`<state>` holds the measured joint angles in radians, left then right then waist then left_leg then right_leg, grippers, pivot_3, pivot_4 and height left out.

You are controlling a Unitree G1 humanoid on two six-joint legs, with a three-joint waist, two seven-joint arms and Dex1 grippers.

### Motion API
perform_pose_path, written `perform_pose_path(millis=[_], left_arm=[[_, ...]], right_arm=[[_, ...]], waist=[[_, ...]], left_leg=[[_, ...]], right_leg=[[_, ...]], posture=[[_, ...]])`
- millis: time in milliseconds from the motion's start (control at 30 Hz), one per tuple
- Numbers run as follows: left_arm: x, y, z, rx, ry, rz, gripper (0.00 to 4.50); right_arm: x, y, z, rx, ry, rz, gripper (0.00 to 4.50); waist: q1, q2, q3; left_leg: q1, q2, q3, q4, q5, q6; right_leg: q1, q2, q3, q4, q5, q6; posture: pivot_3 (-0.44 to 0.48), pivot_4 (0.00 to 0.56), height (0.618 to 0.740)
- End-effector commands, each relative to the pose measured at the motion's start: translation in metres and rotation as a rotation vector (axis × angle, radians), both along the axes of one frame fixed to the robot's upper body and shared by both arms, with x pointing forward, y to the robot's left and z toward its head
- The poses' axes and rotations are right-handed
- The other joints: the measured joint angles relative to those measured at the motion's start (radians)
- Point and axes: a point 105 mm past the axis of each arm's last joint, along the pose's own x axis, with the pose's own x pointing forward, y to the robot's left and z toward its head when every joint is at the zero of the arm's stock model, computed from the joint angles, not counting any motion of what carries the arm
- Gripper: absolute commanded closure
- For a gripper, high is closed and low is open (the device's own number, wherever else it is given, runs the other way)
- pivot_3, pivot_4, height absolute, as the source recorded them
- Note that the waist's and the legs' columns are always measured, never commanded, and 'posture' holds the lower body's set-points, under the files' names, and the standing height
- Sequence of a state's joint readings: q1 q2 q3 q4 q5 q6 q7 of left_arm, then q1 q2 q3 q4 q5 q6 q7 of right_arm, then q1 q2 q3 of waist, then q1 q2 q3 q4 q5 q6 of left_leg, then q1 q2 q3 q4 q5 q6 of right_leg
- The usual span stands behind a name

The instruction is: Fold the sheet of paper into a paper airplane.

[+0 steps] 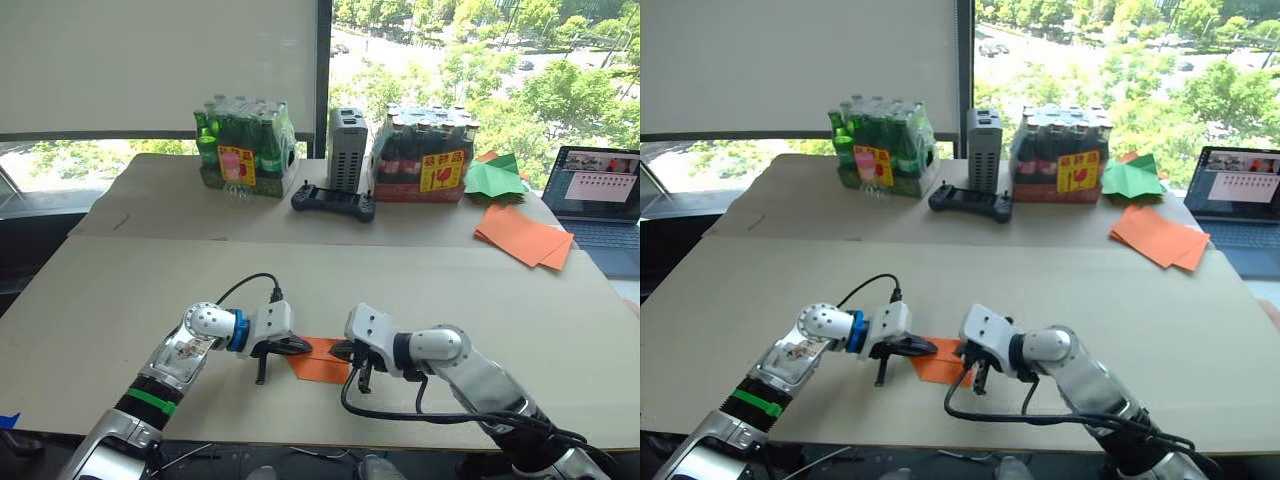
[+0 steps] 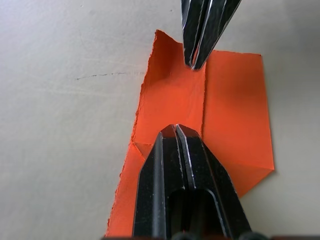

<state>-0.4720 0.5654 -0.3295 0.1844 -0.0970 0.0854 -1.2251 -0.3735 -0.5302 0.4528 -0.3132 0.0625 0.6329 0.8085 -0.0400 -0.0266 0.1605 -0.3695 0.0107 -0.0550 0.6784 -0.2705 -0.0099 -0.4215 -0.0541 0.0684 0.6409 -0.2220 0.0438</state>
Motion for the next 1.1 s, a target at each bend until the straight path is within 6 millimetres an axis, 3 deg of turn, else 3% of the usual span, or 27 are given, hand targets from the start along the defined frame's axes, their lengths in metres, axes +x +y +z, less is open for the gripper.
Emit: perform_pose_path(millis=[33, 200, 500, 700, 1100], left_arm=[[-0.008, -0.005, -0.007, 0.020, 0.040, -0.029, 4.50], [-0.012, -0.009, -0.009, 0.012, 0.084, -0.034, 4.50], [-0.016, -0.007, -0.025, 0.066, 0.113, -0.036, 4.50], [-0.016, 0.012, -0.037, 0.132, 0.114, -0.002, 4.50], [-0.018, 0.047, -0.040, 0.174, 0.118, 0.074, 4.50]], right_arm=[[0.004, -0.003, -0.007, -0.040, -0.008, -0.006, 4.47], [-0.001, -0.007, -0.021, -0.083, 0.045, -0.011, 4.47], [-0.001, -0.008, -0.024, -0.100, 0.058, -0.027, 4.47], [0.001, -0.009, -0.024, -0.098, 0.058, -0.042, 4.47], [0.003, -0.009, -0.023, -0.093, 0.064, -0.054, 4.47]], waist=[[-0.001, 0.000, 0.000], [-0.002, 0.000, 0.000], [-0.002, 0.000, -0.001], [-0.003, 0.000, -0.001], [-0.010, 0.000, -0.004]], left_leg=[[0.000, 0.000, 0.000, 0.000, 0.000, 0.000], [0.001, 0.000, 0.000, 0.000, 0.000, 0.000], [0.001, 0.000, 0.000, 0.000, 0.000, 0.000], [0.002, 0.000, 0.000, 0.000, 0.000, 0.000], [0.012, 0.002, 0.001, -0.003, 0.000, 0.000]], right_leg=[[0.000, 0.000, 0.000, 0.000, 0.000, 0.000], [0.001, 0.000, 0.000, 0.000, 0.000, 0.000], [0.002, 0.000, 0.000, 0.000, 0.000, 0.000], [0.002, 0.000, 0.000, 0.000, 0.000, 0.000], [0.010, 0.002, 0.000, 0.000, -0.005, 0.006]], posture=[[0.000, 0.150, 0.733], [0.000, 0.150, 0.733], [0.000, 0.150, 0.733], [0.000, 0.150, 0.733], [0.000, 0.150, 0.733]])
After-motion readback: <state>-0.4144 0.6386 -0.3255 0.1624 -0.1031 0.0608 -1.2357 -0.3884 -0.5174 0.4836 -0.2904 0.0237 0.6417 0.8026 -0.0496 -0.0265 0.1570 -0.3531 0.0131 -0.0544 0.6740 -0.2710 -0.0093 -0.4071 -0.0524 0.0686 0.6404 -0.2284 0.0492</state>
